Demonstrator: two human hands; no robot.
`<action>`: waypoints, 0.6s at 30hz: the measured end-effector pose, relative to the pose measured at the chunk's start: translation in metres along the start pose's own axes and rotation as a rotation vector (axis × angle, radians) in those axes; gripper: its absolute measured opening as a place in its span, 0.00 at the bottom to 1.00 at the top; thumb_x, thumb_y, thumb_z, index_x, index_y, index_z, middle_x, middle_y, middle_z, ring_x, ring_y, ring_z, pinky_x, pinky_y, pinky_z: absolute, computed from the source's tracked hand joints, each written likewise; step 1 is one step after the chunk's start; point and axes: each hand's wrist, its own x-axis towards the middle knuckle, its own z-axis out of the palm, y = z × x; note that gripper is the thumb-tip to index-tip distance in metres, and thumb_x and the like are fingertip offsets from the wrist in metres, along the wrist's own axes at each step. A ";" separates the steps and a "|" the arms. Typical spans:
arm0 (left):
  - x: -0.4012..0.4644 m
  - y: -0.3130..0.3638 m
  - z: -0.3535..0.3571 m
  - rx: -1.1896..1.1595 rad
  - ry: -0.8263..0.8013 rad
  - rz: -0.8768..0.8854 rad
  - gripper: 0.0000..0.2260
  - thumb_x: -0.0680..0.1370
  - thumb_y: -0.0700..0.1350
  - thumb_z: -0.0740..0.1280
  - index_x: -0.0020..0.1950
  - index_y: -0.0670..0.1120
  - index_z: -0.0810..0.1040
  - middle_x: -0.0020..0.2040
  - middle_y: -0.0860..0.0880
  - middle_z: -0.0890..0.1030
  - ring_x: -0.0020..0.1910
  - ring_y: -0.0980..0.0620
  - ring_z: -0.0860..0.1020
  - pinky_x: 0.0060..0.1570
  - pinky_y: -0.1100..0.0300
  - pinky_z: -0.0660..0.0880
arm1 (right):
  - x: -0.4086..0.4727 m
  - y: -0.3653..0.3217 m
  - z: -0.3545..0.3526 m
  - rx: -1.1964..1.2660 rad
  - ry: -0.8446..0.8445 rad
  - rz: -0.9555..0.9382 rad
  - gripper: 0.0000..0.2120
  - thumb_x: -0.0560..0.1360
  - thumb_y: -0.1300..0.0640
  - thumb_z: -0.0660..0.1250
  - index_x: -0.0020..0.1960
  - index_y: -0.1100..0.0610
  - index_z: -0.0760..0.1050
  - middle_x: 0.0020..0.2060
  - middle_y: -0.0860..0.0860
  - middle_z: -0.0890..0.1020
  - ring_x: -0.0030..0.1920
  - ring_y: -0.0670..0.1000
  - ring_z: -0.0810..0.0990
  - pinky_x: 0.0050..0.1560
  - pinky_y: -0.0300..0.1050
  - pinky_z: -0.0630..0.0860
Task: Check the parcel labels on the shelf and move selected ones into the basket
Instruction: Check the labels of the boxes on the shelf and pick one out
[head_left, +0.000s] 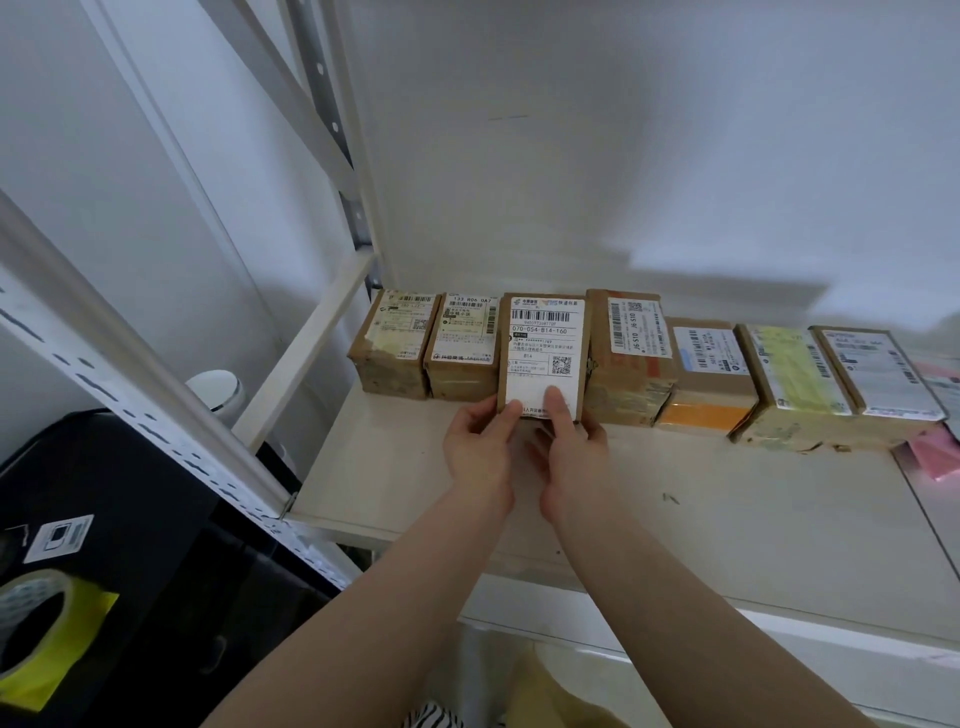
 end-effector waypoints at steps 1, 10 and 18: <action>-0.001 0.002 -0.001 -0.015 -0.009 0.001 0.11 0.74 0.35 0.72 0.55 0.39 0.77 0.50 0.43 0.83 0.46 0.50 0.82 0.48 0.63 0.77 | -0.001 0.000 0.000 0.016 -0.022 0.012 0.25 0.73 0.50 0.74 0.66 0.58 0.72 0.58 0.54 0.82 0.57 0.54 0.82 0.49 0.47 0.81; -0.005 0.020 -0.003 -0.076 -0.074 0.000 0.09 0.74 0.36 0.72 0.51 0.43 0.75 0.52 0.41 0.83 0.51 0.47 0.82 0.56 0.57 0.77 | -0.006 -0.008 0.007 0.137 -0.168 0.090 0.22 0.73 0.52 0.75 0.64 0.56 0.76 0.57 0.53 0.84 0.58 0.50 0.82 0.54 0.44 0.78; 0.003 0.026 0.000 -0.058 -0.181 -0.086 0.26 0.70 0.46 0.77 0.63 0.44 0.71 0.59 0.44 0.81 0.58 0.48 0.80 0.62 0.52 0.75 | -0.007 -0.013 0.013 0.200 -0.225 0.127 0.22 0.72 0.51 0.75 0.64 0.55 0.78 0.57 0.53 0.85 0.60 0.51 0.82 0.57 0.47 0.78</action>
